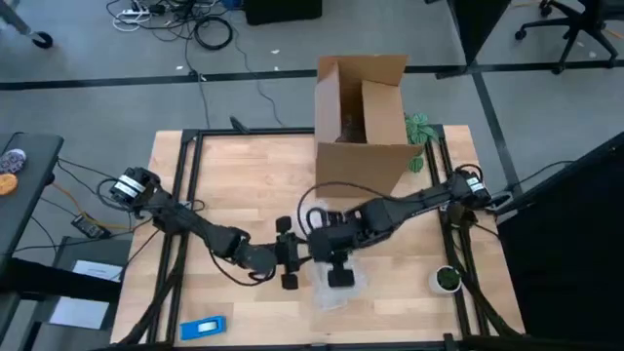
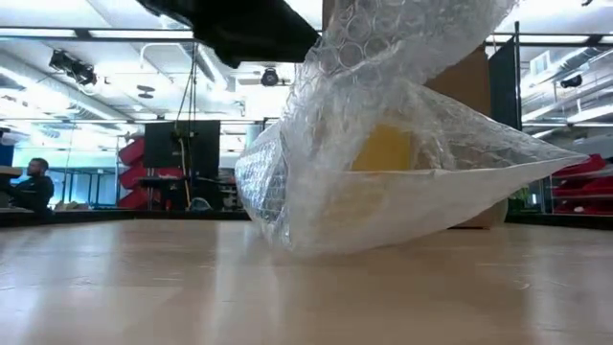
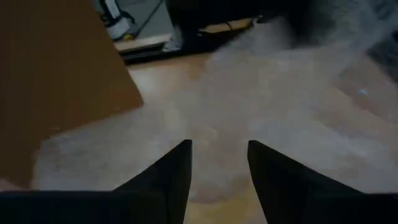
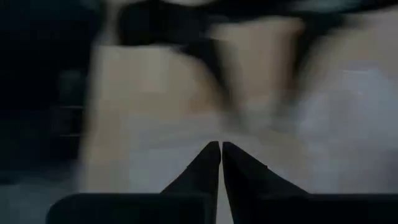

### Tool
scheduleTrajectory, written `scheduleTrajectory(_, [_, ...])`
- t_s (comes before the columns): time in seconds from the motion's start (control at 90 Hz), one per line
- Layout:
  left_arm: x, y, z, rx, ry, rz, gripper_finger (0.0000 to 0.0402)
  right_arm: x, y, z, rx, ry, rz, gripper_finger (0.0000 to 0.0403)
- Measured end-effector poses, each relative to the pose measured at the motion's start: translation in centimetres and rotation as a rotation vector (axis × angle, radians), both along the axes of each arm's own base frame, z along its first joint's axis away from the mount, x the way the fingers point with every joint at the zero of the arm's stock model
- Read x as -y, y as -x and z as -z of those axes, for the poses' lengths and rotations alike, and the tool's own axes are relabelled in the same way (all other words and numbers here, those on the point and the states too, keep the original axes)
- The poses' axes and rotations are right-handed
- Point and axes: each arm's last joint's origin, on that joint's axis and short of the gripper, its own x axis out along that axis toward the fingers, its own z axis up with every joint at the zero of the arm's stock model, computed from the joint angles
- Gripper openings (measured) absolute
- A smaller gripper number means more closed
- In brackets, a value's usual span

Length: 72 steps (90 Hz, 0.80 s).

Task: Wrap mug
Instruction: Wrap the yellow mug with transparent bubble wrap

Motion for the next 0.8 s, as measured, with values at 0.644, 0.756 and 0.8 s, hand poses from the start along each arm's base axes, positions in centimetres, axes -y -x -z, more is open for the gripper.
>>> scheduleTrajectory(0.644, [-3.4, -1.5, -0.4, 0.041, -0.004, -0.073, 0.0142, -9.6, 4.2, 2.3, 0.033, -0.054, -0.101, 0.0])
scheduleTrajectory(0.756, [-3.4, -1.5, -0.4, 0.042, -0.001, -0.074, 0.0142, -9.0, 4.1, 3.6, 0.021, 0.024, -0.023, 0.0])
scheduleTrajectory(0.8, [-3.4, -1.5, -0.4, 0.042, -0.001, -0.074, 0.0142, -8.5, 4.0, 3.7, 0.031, 0.08, 0.013, 0.0])
